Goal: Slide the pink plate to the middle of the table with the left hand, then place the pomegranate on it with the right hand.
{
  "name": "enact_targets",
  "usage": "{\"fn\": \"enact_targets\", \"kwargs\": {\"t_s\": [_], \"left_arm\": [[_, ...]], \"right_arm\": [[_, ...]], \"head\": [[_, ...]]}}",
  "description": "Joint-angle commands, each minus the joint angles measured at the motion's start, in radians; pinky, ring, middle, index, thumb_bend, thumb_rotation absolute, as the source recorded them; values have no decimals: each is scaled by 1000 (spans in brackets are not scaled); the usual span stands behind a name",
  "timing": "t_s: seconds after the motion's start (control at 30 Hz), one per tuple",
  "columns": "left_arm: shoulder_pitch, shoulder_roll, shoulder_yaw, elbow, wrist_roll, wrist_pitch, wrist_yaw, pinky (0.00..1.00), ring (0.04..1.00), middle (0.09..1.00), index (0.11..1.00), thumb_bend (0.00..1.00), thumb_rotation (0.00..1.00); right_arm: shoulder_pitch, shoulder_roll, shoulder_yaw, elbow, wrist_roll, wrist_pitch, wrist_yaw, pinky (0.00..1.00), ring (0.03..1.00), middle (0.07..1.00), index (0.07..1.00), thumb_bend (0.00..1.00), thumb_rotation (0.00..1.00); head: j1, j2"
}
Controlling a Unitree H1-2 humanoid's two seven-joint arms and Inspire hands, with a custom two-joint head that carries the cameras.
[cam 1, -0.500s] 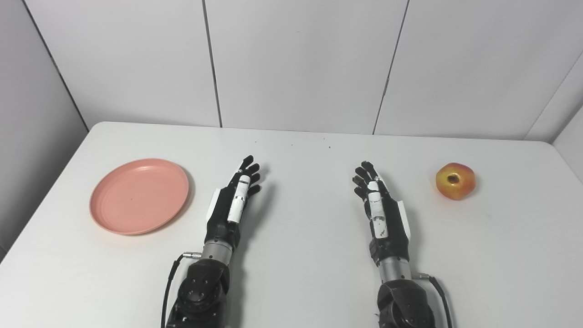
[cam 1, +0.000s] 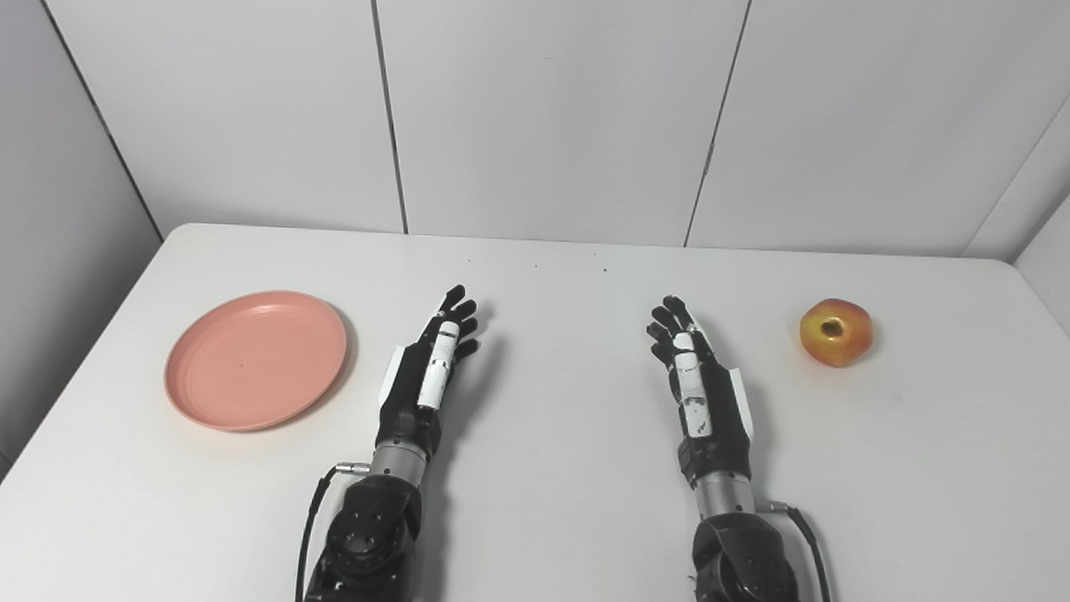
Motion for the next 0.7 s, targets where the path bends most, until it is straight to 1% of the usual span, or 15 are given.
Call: {"fn": "enact_targets", "kwargs": {"t_s": [0.0, 0.17, 0.2, 0.23, 0.27, 0.3, 0.33, 0.37, 0.43, 0.47, 0.5, 0.53, 0.57, 0.6, 0.67], "left_arm": [[-25, -7, -5, -14, -5, -5, -7, 888, 918, 923, 911, 305, 1000], [-26, -14, -5, 2, 2, -26, 4, 872, 910, 918, 904, 288, 996], [-26, -20, -5, 5, 1, -26, 7, 868, 907, 914, 900, 279, 988], [-25, -25, -5, 6, 0, -25, 10, 869, 908, 914, 899, 272, 984], [-25, -30, -7, 11, 3, -28, 13, 871, 909, 914, 900, 266, 982], [-24, -34, -10, 15, 8, -33, 16, 872, 908, 914, 901, 261, 983], [-24, -37, -15, 24, 12, -43, 18, 872, 908, 915, 903, 260, 985], [-23, -40, -19, 31, 15, -54, 18, 879, 912, 919, 906, 259, 993], [-24, -45, -23, 45, 12, -70, 16, 890, 921, 930, 915, 259, 999], [-24, -49, -26, 55, 13, -80, 15, 893, 924, 933, 917, 260, 1000], [-24, -51, -28, 62, 13, -88, 16, 900, 932, 938, 923, 269, 1000], [-25, -54, -31, 74, 18, -103, 18, 902, 935, 940, 925, 272, 1000], [-26, -56, -34, 83, 21, -115, 20, 901, 936, 941, 926, 266, 1000], [-28, -59, -36, 97, 24, -130, 23, 901, 937, 942, 927, 262, 1000], [-32, -67, -37, 120, 30, -151, 30, 903, 938, 943, 927, 255, 1000]], "right_arm": [[-8, 5, 0, -3, -3, -12, -1, 912, 884, 889, 892, 651, 927], [-8, 1, -1, 6, -4, -21, -2, 920, 884, 888, 892, 648, 931], [-7, -1, -3, 9, -5, -24, -3, 914, 880, 886, 889, 646, 931], [-5, -2, -4, 10, -7, -26, -5, 910, 878, 885, 887, 646, 931], [-3, -5, -6, 12, -7, -30, -5, 904, 876, 884, 886, 643, 932], [-1, -9, -7, 15, -6, -36, -3, 900, 875, 883, 885, 639, 936], [2, -14, -9, 19, -3, -43, 1, 900, 876, 884, 886, 634, 939], [4, -18, -11, 22, 2, -47, 5, 902, 878, 885, 887, 628, 939], [6, -24, -18, 30, 21, -52, 16, 917, 882, 887, 890, 628, 930], [8, -28, -21, 35, 30, -58, 21, 921, 883, 888, 891, 629, 925], [8, -30, -23, 39, 37, -63, 24, 932, 885, 888, 889, 618, 919], [9, -34, -25, 45, 41, -70, 26, 936, 885, 888, 889, 614, 916], [10, -37, -26, 49, 43, -76, 27, 943, 886, 888, 888, 615, 918], [11, -41, -27, 54, 45, -81, 28, 947, 887, 888, 888, 615, 921], [14, -50, -29, 62, 54, -92, 32, 959, 892, 893, 892, 609, 927]], "head": [[1, 0], [37, -20], [72, -39], [72, -39], [106, -57], [111, -60], [140, -78], [140, -78], [167, -93], [194, -111], [194, -111], [220, -127], [220, -127], [250, -144], [273, -157]]}}
